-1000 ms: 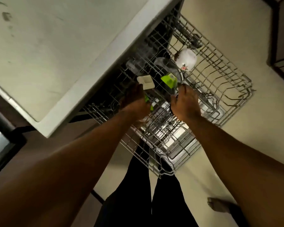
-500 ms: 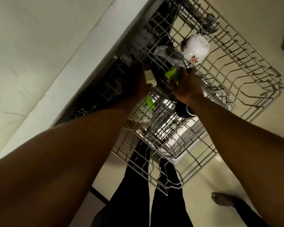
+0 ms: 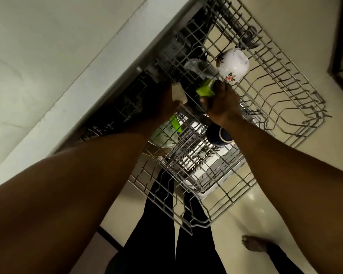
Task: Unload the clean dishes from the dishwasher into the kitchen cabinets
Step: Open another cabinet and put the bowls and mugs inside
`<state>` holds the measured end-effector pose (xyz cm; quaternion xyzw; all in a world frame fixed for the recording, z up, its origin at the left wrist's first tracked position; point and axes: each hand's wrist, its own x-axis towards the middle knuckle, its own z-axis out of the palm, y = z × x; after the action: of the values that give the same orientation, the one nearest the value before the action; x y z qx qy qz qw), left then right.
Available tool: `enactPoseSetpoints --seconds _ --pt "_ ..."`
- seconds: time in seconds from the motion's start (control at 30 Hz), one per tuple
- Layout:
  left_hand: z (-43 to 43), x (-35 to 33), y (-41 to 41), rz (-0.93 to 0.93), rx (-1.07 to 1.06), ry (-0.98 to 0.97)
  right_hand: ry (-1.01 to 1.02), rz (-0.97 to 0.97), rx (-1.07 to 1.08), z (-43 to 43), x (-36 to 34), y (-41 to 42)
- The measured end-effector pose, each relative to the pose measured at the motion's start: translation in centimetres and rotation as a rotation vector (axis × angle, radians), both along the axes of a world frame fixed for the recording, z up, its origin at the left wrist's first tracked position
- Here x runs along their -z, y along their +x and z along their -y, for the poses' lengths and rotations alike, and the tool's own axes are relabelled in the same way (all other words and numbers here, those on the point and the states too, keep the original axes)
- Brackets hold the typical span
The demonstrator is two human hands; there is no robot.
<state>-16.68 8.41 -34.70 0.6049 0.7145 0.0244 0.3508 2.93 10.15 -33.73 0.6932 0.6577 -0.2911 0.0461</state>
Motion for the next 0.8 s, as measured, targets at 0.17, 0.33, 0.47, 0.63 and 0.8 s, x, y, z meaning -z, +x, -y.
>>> enactPoseSetpoints --seconds 0.17,0.33,0.47,0.63,0.8 --pt "2.8 -3.5 -0.1 0.066 -0.054 0.059 0.098 -0.061 -0.030 1.8 -3.7 -0.3" --pt "6.8 -9.6 0.2 0.046 -0.076 -0.059 0.084 -0.052 0.000 4.4 -8.6 -0.3" --pt "10.6 -15.8 0.2 -0.092 -0.078 -0.087 0.162 -0.087 -0.044 7.3 -12.8 0.3" --pt "16.7 -23.7 0.0 -0.240 -0.089 0.064 0.230 -0.067 -0.133 11.3 -19.0 1.0" --pt "22.6 -31.2 -1.1 -0.282 -0.207 0.172 0.381 -0.115 -0.282 14.7 -25.8 -0.4"
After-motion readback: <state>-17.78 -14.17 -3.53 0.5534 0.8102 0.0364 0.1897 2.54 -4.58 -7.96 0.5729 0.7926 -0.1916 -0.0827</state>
